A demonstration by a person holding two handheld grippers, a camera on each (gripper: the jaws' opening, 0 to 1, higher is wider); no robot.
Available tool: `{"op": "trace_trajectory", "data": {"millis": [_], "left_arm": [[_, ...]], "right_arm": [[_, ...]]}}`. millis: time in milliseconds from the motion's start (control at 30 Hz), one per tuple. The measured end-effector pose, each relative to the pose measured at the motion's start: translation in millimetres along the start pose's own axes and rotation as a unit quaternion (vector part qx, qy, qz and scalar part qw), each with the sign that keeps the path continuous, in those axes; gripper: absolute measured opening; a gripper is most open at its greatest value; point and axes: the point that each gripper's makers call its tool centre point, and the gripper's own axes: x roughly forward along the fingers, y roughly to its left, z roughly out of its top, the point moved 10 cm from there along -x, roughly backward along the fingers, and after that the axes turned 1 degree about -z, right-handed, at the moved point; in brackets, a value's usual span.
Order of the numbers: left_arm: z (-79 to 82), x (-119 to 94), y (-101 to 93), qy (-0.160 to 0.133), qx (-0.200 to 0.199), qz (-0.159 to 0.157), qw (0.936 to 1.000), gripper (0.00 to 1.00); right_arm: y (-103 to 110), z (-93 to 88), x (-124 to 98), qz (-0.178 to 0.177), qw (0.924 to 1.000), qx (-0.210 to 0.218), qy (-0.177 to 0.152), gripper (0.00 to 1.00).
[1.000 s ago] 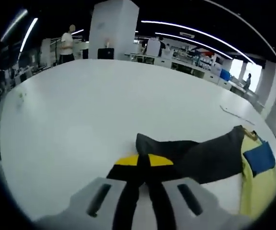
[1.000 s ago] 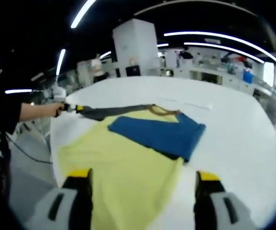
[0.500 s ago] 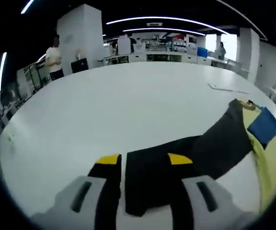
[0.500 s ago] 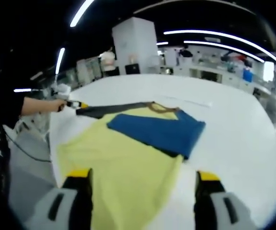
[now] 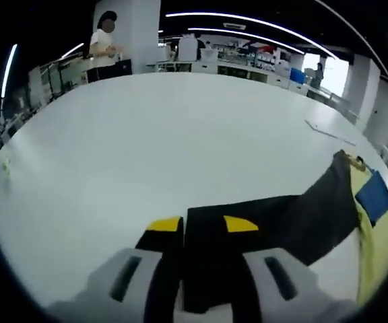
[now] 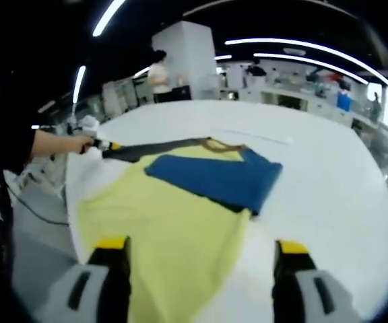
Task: Fold the garment on the visible template until the final outline fits inside the template.
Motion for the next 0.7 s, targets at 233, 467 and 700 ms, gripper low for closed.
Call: {"op": "trace_trajectory", "data": {"millis": [233,467,700], "left_arm": [[0.3,3,-7.1,0.007,0.019,-0.01,0.9997,0.0],[13.4,-5,-0.7,-0.052,-0.016,0.017,0.9984,0.0],[11.1,-22,-7.5,-0.094,-0.097,0.05,0.9895,0.0]], "right_arm": [[2,1.7,2,0.001,1.0,0.003,-0.002,0.87],[-2,2.4,0,-0.004,1.0,0.004,-0.005,0.87],[-1,2.9,2,-0.002,1.0,0.004,-0.006,0.86]]}}
